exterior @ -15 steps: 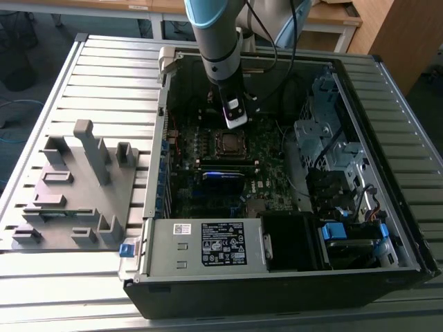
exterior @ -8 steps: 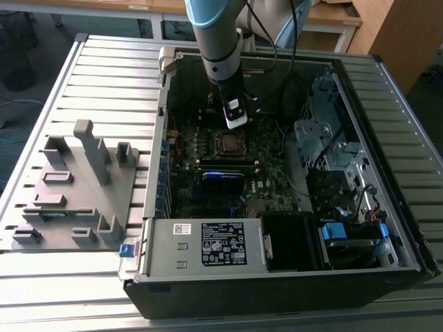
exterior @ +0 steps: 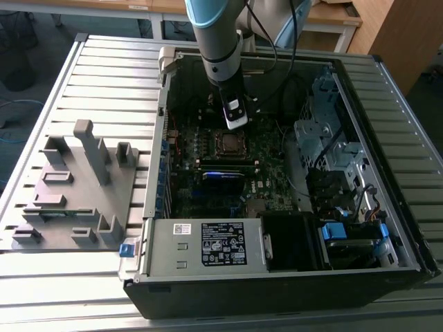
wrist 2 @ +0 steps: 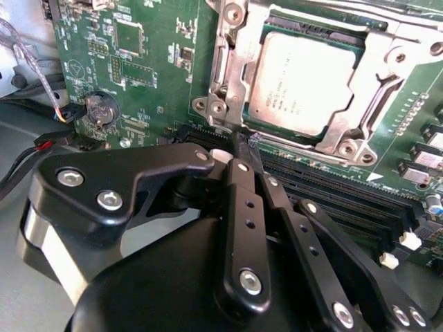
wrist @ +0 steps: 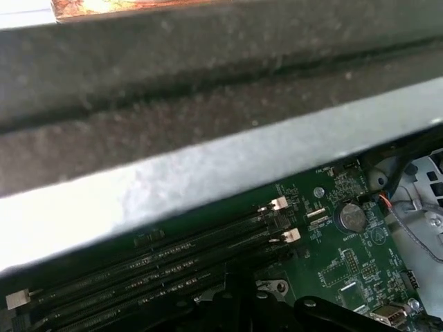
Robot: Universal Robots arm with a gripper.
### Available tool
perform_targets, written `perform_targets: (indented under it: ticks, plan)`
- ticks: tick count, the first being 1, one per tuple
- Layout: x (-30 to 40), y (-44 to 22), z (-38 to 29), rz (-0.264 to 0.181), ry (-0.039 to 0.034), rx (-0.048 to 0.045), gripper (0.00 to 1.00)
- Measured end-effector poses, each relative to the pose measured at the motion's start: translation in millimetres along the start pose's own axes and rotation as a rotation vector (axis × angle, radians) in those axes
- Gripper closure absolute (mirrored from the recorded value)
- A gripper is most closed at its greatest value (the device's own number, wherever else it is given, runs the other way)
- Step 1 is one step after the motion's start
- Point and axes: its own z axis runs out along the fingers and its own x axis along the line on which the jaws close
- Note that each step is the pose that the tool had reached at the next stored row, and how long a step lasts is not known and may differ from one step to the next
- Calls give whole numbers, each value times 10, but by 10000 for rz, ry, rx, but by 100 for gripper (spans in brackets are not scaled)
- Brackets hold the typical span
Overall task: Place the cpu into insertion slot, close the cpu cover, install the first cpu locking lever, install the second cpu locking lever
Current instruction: 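Install the first cpu locking lever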
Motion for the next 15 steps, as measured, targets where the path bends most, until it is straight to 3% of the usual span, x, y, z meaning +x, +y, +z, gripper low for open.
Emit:
perform_targets:
  ticks: [15]
  plan:
    - [-1, -7, 5, 8, 7, -24, 90]
